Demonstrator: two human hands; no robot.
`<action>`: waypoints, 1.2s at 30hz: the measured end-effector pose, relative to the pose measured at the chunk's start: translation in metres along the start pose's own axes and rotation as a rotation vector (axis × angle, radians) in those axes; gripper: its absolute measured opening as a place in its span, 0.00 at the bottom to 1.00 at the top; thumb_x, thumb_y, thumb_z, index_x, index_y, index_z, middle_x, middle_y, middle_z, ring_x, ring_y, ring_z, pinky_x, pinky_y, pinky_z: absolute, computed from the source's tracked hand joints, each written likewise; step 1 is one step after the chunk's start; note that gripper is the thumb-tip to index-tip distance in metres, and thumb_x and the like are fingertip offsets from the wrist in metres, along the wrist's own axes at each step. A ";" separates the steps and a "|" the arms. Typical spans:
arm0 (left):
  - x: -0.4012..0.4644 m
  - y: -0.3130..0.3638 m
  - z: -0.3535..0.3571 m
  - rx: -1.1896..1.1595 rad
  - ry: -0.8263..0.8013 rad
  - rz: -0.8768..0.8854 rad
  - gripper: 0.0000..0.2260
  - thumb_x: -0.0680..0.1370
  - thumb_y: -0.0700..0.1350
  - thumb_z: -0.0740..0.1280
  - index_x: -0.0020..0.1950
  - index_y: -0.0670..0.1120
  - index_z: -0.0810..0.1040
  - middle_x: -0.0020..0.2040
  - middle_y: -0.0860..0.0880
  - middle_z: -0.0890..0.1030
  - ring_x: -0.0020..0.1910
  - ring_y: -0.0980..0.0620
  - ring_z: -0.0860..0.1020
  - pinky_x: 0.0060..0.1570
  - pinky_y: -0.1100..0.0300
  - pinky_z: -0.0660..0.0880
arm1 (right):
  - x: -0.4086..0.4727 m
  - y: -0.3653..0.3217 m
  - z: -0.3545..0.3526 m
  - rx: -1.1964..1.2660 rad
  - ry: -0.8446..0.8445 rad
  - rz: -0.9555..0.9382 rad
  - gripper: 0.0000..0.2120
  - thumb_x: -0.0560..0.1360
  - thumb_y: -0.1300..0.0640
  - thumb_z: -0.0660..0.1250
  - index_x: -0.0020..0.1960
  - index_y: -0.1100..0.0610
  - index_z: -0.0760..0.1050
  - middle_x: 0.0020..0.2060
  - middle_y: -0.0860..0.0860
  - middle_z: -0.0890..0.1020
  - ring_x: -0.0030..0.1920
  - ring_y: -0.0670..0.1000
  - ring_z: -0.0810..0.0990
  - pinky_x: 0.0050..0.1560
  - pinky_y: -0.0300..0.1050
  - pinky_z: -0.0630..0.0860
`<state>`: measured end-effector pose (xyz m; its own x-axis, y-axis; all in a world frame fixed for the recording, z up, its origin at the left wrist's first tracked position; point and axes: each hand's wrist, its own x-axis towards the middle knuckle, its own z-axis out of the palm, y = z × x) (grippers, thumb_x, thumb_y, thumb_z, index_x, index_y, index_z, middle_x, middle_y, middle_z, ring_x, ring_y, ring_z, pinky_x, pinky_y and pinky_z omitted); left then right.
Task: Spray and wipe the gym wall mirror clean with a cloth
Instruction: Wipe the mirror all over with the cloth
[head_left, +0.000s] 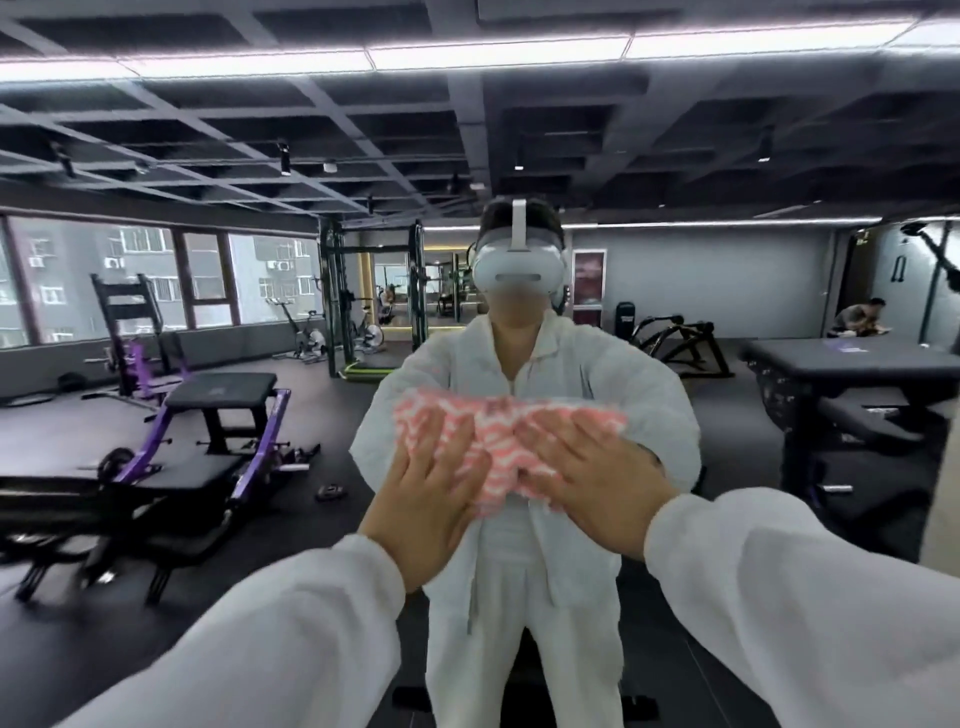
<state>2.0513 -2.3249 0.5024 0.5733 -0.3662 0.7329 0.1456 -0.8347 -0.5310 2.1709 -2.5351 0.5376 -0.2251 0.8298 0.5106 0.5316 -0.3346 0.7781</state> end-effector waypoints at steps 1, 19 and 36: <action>-0.012 0.018 0.007 -0.010 -0.043 0.027 0.21 0.75 0.53 0.53 0.65 0.46 0.66 0.71 0.39 0.60 0.70 0.32 0.57 0.61 0.36 0.60 | -0.019 -0.007 0.006 -0.003 -0.056 -0.056 0.32 0.64 0.54 0.69 0.68 0.51 0.68 0.71 0.57 0.66 0.69 0.61 0.61 0.70 0.60 0.50; 0.218 0.069 -0.072 -0.049 -0.091 -0.382 0.34 0.80 0.57 0.54 0.73 0.48 0.33 0.76 0.40 0.39 0.74 0.32 0.41 0.71 0.39 0.42 | -0.049 0.204 -0.070 -0.023 0.016 0.271 0.25 0.75 0.61 0.59 0.72 0.59 0.66 0.72 0.65 0.63 0.71 0.68 0.61 0.70 0.66 0.57; 0.000 0.223 0.028 -0.088 -0.356 -0.068 0.27 0.73 0.56 0.52 0.65 0.46 0.75 0.71 0.39 0.60 0.74 0.32 0.44 0.62 0.36 0.63 | -0.209 0.010 0.010 0.048 -0.287 -0.170 0.26 0.67 0.49 0.69 0.65 0.47 0.75 0.71 0.53 0.64 0.73 0.58 0.61 0.74 0.60 0.37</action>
<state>2.1067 -2.4998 0.3722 0.8114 -0.1556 0.5633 0.1319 -0.8902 -0.4360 2.2311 -2.7071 0.4350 -0.0781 0.9661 0.2460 0.5460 -0.1650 0.8214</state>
